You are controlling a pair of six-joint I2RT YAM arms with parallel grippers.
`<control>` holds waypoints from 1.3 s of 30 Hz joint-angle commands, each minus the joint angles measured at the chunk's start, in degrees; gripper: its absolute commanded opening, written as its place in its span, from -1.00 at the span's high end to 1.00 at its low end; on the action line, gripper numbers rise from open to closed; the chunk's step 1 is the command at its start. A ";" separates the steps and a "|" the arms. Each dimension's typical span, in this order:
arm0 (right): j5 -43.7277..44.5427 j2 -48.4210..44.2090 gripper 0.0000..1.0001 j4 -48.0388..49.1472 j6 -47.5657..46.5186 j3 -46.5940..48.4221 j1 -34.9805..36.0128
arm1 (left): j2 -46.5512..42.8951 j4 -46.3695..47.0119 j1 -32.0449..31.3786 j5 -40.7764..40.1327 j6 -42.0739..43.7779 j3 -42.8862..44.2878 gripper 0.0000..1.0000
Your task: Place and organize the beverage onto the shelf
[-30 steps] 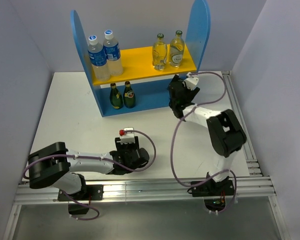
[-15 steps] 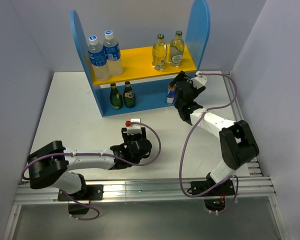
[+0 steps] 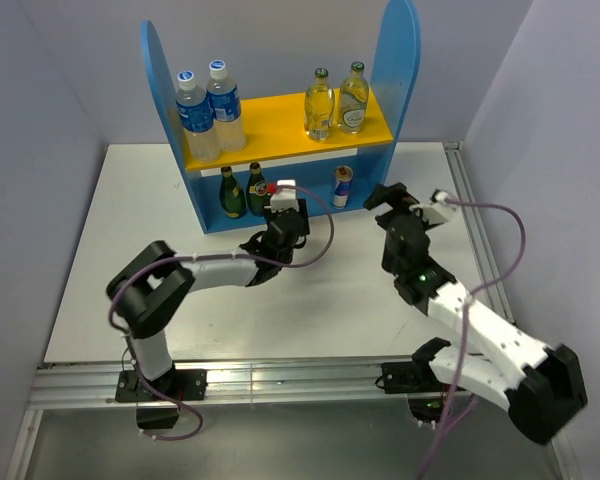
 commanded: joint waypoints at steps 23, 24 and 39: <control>2.26 -25.78 -0.94 -12.54 0.01 -11.76 2.72 | 27.47 9.26 4.36 8.05 8.08 31.63 0.99; 2.17 -25.70 -0.94 -12.36 0.01 -11.77 2.72 | 27.83 9.35 4.53 7.96 8.17 32.33 0.99; 0.85 -25.61 -0.93 -11.13 -0.08 -12.82 2.72 | 34.60 6.01 5.67 6.55 7.65 40.51 0.80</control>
